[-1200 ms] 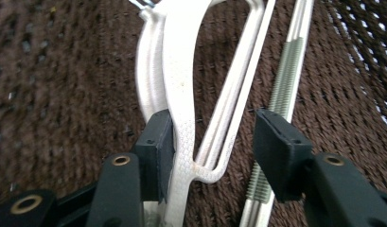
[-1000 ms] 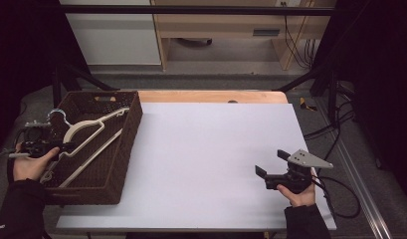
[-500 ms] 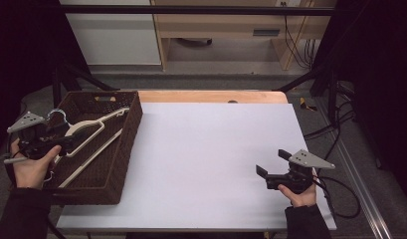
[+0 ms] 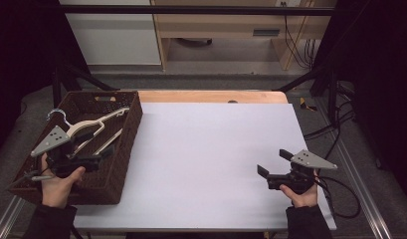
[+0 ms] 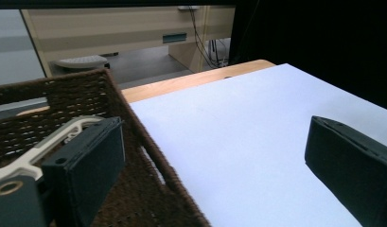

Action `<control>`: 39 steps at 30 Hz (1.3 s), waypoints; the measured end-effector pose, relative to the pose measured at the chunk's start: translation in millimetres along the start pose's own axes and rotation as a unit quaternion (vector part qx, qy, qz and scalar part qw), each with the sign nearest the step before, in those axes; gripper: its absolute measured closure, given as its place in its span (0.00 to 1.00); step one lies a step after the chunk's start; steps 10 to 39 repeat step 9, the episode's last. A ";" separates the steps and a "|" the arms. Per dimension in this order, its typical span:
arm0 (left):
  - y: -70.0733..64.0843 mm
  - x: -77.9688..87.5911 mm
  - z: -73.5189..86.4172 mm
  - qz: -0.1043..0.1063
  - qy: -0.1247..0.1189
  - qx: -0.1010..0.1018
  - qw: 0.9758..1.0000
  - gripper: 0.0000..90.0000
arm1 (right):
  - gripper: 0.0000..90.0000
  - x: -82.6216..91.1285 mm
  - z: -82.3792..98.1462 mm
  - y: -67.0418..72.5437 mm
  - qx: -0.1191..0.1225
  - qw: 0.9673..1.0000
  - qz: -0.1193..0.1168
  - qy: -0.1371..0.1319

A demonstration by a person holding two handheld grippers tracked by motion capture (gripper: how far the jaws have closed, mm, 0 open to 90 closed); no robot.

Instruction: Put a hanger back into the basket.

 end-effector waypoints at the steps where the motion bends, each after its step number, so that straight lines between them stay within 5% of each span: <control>1: -3.8 -1.1 2.0 0.006 -0.001 0.003 1.000 0.06 | 0.02 0.2 -0.4 -0.1 0.000 1.000 0.000 -0.002; 9: -19.3 -8.5 18.3 0.024 0.000 0.006 1.000 0.06 | 0.02 2.8 -1.2 -0.2 -0.002 1.000 -0.001 -0.007; 39: -19.3 -8.5 18.3 0.024 0.000 0.006 1.000 0.06 | 0.02 2.8 -1.2 -0.2 -0.002 1.000 -0.001 -0.007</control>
Point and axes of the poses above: each handheld gripper's, and its own axes: x roughly backward along the jaws, z roughly out of its underside, y roughly to its left, the point moved 9 cm from there along -x, roughly forward along the jaws, and after that the axes turned 10 degrees about -z, right-handed, at the moved point
